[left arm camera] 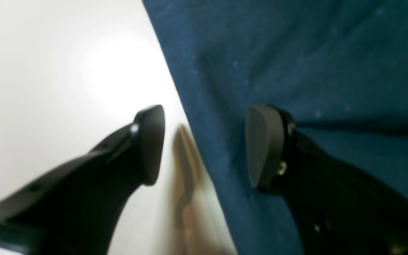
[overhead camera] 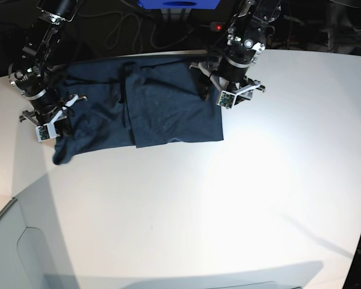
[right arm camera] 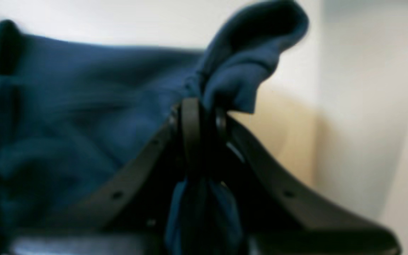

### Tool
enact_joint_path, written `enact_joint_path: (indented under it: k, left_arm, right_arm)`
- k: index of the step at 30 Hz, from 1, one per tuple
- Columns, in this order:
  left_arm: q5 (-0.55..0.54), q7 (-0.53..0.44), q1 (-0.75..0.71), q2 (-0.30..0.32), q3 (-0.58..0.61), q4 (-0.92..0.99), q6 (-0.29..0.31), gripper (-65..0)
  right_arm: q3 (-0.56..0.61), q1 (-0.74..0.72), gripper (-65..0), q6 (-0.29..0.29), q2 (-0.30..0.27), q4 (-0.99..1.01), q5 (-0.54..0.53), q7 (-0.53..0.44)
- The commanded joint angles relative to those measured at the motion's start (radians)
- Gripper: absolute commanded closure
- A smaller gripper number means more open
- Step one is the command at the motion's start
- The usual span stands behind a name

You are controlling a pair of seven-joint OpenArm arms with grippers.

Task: Fold the T-shirt properly
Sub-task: 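Lift the shirt end with the right gripper and fold it toward the left gripper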

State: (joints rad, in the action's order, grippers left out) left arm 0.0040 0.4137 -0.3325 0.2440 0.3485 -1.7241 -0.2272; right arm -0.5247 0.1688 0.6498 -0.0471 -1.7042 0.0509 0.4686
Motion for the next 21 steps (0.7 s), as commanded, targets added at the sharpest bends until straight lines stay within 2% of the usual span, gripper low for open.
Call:
enact_joint_path:
  k: [1, 9, 14, 21]
  left_arm:
    - [0.003, 0.003, -0.003, 0.001, -0.002, -0.014, -0.002, -35.1]
    - [0.003, 0.003, -0.003, 0.001, -0.001, -0.014, -0.002, -35.1]
    - [0.003, 0.004, -0.004, 0.001, -0.001, -0.014, -0.002, -35.1]
    - [0.003, 0.004, -0.006, 0.001, -0.001, -0.017, -0.002, -35.2]
  right_arm:
    - [0.024, 0.011, 0.0, 0.015, 0.003, -0.052, -0.015, -0.018]
    - [0.282, 0.084, 0.0, 0.012, 0.020, -0.227, -0.013, -0.018]
    - [0.427, 0.084, 0.0, 0.009, 0.017, -0.224, -0.010, -0.018]
    - [0.545, 0.053, 0.0, 0.009, 0.016, -0.181, -0.010, -0.018]
